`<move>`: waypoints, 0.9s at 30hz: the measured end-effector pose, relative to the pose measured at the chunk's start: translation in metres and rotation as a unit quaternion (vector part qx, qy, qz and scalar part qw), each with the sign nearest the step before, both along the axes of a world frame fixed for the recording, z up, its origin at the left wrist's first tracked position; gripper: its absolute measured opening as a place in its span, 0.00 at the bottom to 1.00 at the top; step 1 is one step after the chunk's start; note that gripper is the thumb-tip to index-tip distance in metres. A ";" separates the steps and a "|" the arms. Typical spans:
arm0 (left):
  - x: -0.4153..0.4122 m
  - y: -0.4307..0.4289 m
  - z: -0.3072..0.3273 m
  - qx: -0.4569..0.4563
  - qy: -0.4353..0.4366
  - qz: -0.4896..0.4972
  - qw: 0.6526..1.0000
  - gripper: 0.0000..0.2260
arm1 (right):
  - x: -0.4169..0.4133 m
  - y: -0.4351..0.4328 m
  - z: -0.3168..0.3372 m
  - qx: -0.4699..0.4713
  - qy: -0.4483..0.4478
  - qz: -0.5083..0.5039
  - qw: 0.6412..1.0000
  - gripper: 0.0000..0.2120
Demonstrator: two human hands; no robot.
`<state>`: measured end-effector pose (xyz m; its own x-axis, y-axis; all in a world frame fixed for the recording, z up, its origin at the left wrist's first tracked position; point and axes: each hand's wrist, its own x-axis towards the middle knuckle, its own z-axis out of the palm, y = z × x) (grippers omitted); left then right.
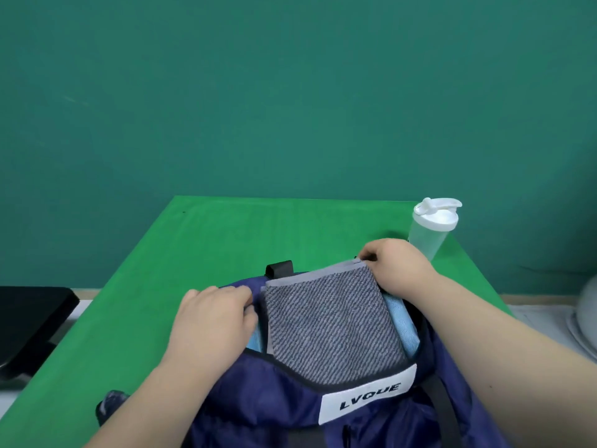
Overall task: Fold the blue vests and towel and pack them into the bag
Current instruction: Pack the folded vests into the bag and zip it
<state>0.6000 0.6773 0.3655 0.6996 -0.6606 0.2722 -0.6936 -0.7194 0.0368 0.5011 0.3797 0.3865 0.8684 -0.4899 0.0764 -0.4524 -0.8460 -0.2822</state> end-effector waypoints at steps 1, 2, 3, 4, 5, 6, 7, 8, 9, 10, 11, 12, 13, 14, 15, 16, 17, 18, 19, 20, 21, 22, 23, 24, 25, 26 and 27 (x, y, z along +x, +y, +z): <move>0.003 -0.002 0.005 -0.039 0.012 0.025 0.999 0.07 | 0.004 0.001 0.004 0.007 -0.004 -0.010 1.000 0.06; 0.006 -0.004 0.011 -0.079 0.032 0.045 0.995 0.07 | 0.007 0.002 0.009 0.010 -0.011 -0.019 1.000 0.06; 0.008 -0.006 0.018 -0.116 0.052 0.059 0.990 0.07 | 0.010 0.003 0.013 0.013 -0.019 -0.026 0.999 0.05; 0.011 -0.006 0.025 -0.148 0.068 0.069 0.984 0.07 | 0.012 0.005 0.017 0.019 -0.025 -0.030 0.999 0.05; 0.012 -0.006 0.031 -0.167 0.074 0.075 0.980 0.07 | 0.014 0.006 0.021 0.027 -0.031 -0.032 0.999 0.04; 0.011 -0.006 0.035 -0.179 0.071 0.078 0.978 0.07 | 0.013 0.008 0.025 0.035 -0.035 -0.032 0.998 0.04; 0.008 -0.005 0.039 -0.189 0.067 0.078 0.977 0.07 | 0.011 0.010 0.028 0.045 -0.042 -0.031 0.998 0.04; 0.005 -0.003 0.041 -0.201 0.065 0.071 0.975 0.07 | 0.007 0.012 0.030 0.052 -0.053 -0.030 0.997 0.04; 0.001 0.000 0.042 -0.212 0.062 0.058 0.974 0.07 | 0.001 0.014 0.032 0.056 -0.068 -0.026 0.996 0.04; -0.003 0.005 0.042 -0.219 0.057 0.039 0.973 0.07 | -0.006 0.015 0.033 0.055 -0.082 -0.020 0.995 0.04; -0.007 0.011 0.040 -0.219 0.048 0.014 0.974 0.07 | -0.014 0.017 0.032 0.053 -0.097 -0.011 0.994 0.05; -0.009 0.018 0.037 -0.210 0.036 -0.016 0.977 0.06 | -0.024 0.019 0.029 0.048 -0.115 0.003 0.992 0.05; -0.011 0.026 0.032 -0.193 0.024 -0.045 0.980 0.06 | -0.035 0.021 0.023 0.042 -0.130 0.020 0.990 0.06; -0.013 0.033 0.026 -0.168 0.014 -0.071 0.983 0.06 | -0.045 0.023 0.016 0.030 -0.140 0.040 0.989 0.07; -0.014 0.039 0.020 -0.141 0.015 -0.091 0.986 0.08 | -0.054 0.024 0.008 0.016 -0.140 0.062 0.988 0.08; -0.016 0.044 0.013 -0.117 0.025 -0.105 0.987 0.09 | -0.062 0.026 -0.001 0.002 -0.133 0.082 0.988 0.08; -0.017 0.047 0.008 -0.100 0.037 -0.112 0.988 0.10 | -0.069 0.026 -0.008 -0.012 -0.127 0.097 0.987 0.08; -0.020 0.049 0.004 -0.088 0.045 -0.115 0.988 0.11 | -0.074 0.025 -0.014 -0.029 -0.125 0.112 0.985 0.08; -0.023 0.050 0.002 -0.082 0.050 -0.114 0.989 0.11 | -0.078 0.025 -0.017 -0.044 -0.130 0.124 0.983 0.08; -0.027 0.050 0.001 -0.082 0.055 -0.114 0.989 0.12 | -0.081 0.027 -0.018 -0.049 -0.139 0.131 0.980 0.08; -0.031 0.050 0.001 -0.085 0.062 -0.116 0.988 0.14 | -0.085 0.028 -0.017 -0.043 -0.151 0.130 0.979 0.07; -0.034 0.051 0.003 -0.086 0.072 -0.121 0.986 0.14 | -0.090 0.031 -0.014 -0.023 -0.162 0.128 0.978 0.06; -0.037 0.051 0.005 -0.082 0.080 -0.127 0.985 0.15 | -0.097 0.034 -0.011 0.010 -0.166 0.128 0.978 0.09; -0.039 0.052 0.005 -0.076 0.085 -0.134 0.984 0.17 | -0.105 0.036 -0.009 0.041 -0.159 0.136 0.977 0.12; -0.041 0.053 0.005 -0.072 0.086 -0.141 0.984 0.20 | -0.114 0.039 -0.008 0.058 -0.141 0.155 0.976 0.14; -0.042 0.054 0.004 -0.067 0.087 -0.147 0.983 0.23 | -0.122 0.041 -0.009 0.057 -0.111 0.178 0.976 0.18; -0.042 0.055 0.002 -0.058 0.087 -0.149 0.983 0.24 | -0.130 0.041 -0.011 0.041 -0.072 0.194 0.978 0.22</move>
